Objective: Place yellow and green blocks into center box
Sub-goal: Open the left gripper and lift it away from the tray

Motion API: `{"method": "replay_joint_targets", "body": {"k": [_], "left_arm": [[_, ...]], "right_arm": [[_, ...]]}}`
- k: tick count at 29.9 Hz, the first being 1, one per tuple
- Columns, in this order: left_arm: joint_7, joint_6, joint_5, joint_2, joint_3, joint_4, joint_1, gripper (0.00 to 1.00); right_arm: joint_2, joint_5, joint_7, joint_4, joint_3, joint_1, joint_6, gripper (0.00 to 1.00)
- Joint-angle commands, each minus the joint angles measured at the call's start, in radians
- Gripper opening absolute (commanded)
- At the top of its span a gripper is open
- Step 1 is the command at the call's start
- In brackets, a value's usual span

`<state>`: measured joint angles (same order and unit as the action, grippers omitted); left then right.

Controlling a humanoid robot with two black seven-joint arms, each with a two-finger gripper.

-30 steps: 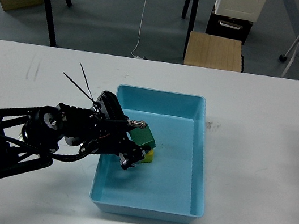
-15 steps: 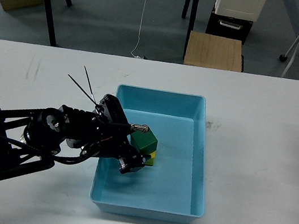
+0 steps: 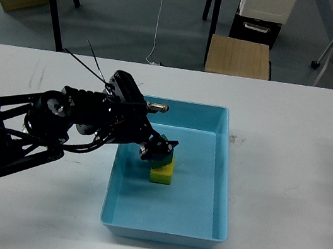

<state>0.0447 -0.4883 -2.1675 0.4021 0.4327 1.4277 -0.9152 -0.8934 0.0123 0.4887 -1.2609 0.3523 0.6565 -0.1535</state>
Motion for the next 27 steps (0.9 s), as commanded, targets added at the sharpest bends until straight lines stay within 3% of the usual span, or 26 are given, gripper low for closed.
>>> {"method": "replay_joint_targets", "body": {"k": [1, 11, 21, 27], "left_arm": [[-0.003, 0.000, 0.070, 0.000, 0.109, -0.021, -0.074, 0.99], [-0.003, 0.000, 0.112, -0.002, 0.316, -0.148, -0.113, 0.99], [-0.009, 0.000, 0.117, -0.012, 0.351, -0.170, -0.111, 0.99], [-0.014, 0.000, 0.209, -0.057, 0.596, -0.274, -0.039, 0.98]], "right_arm": [[0.005, 0.000, 0.000, -0.002, 0.001, 0.000, 0.000, 1.00], [-0.004, 0.000, 0.000, -0.014, 0.001, 0.000, 0.000, 1.00], [-0.004, 0.000, 0.000, -0.028, 0.002, 0.002, -0.001, 1.00], [-0.004, 0.001, 0.000, -0.029, 0.002, -0.002, -0.003, 1.00]]}}
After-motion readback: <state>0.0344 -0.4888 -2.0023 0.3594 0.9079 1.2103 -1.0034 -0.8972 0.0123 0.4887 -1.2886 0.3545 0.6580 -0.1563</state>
